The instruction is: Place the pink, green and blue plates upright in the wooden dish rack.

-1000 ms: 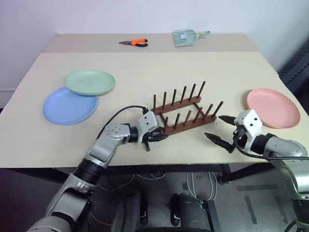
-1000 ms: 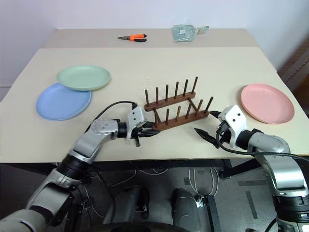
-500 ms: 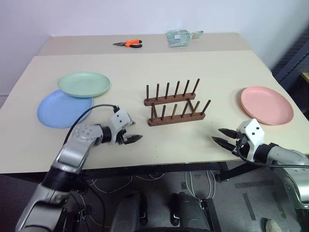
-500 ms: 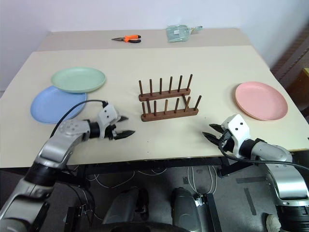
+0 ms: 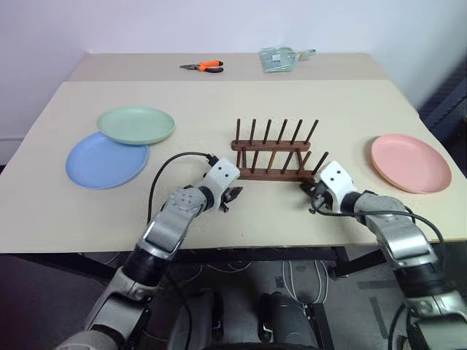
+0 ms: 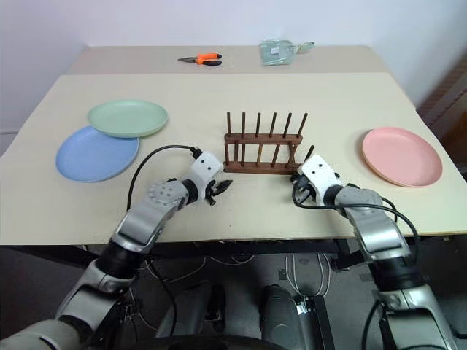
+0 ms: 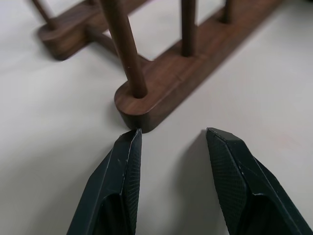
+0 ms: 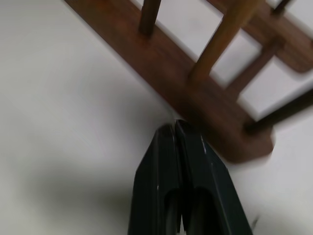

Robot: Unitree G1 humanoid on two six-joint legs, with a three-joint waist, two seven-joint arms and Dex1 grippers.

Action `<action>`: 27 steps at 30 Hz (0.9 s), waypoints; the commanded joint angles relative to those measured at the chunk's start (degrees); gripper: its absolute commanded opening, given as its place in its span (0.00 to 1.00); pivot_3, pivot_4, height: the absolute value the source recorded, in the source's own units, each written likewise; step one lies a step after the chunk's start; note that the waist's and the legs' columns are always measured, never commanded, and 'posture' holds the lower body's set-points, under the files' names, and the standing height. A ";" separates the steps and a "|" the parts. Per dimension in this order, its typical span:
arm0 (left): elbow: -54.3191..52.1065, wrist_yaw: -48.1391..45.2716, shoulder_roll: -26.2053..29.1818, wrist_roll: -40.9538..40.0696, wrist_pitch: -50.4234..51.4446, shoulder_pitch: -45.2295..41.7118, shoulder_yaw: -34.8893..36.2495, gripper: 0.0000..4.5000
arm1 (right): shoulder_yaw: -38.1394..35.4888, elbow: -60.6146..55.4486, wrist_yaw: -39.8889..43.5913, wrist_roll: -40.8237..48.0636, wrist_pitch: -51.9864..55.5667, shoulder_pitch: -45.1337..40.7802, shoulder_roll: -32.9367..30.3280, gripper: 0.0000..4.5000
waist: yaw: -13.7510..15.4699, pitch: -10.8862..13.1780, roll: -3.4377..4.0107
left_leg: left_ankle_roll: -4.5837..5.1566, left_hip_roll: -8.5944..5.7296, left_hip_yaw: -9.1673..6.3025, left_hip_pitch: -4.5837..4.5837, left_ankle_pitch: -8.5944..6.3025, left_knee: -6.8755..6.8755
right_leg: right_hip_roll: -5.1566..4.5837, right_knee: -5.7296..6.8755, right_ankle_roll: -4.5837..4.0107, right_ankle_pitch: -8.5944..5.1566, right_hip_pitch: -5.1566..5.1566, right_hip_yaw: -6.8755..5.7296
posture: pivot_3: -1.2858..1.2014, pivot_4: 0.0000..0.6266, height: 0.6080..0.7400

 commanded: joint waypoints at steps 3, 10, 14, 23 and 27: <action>10.88 4.80 -0.80 2.22 -3.72 -3.21 2.88 0.47 | 0.43 12.16 -5.86 -5.46 -5.48 -7.64 2.74 0.01 | -0.29 -0.01 0.00 | -0.02 0.01 0.01 0.01 0.01 0.00 | 0.00 0.03 -0.01 0.00 -0.01 0.01 | 0.52 0.24 1.00; 13.35 4.66 -0.62 2.01 -6.39 -4.12 3.07 0.47 | -0.67 16.75 -5.49 -6.39 -9.90 -11.00 2.03 0.06 | -0.49 -0.02 0.00 | -0.06 0.02 0.04 0.00 0.04 -0.02 | 0.01 0.03 -0.01 0.00 -0.03 0.00 | 0.52 0.24 1.00; 9.04 4.03 0.96 1.62 -5.08 -1.94 3.80 0.47 | -4.41 8.47 -0.89 -3.56 -8.65 -5.92 -2.74 0.41 | -0.48 -0.01 0.02 | -0.06 0.03 0.05 -0.01 0.03 -0.03 | 0.01 0.01 0.00 0.00 -0.03 0.00 | 0.52 0.24 1.00; -10.52 -11.92 8.29 -7.67 -3.80 6.45 3.24 0.47 | -14.46 4.07 0.69 -4.28 -5.59 4.19 -15.60 0.84 | -1.36 0.02 0.06 | -0.13 0.09 0.04 -0.04 0.02 -0.10 | -0.04 -0.04 -0.03 -0.02 -0.11 0.02 | 0.52 0.24 1.00; -8.37 -13.35 6.81 -7.47 -3.28 5.31 0.95 0.47 | -12.23 14.78 -0.56 -7.04 -9.73 0.67 -15.89 0.84 | -1.25 0.05 0.08 | -0.13 0.07 0.05 -0.05 0.02 -0.10 | -0.06 -0.06 -0.03 -0.02 -0.12 0.02 | 0.52 0.24 1.00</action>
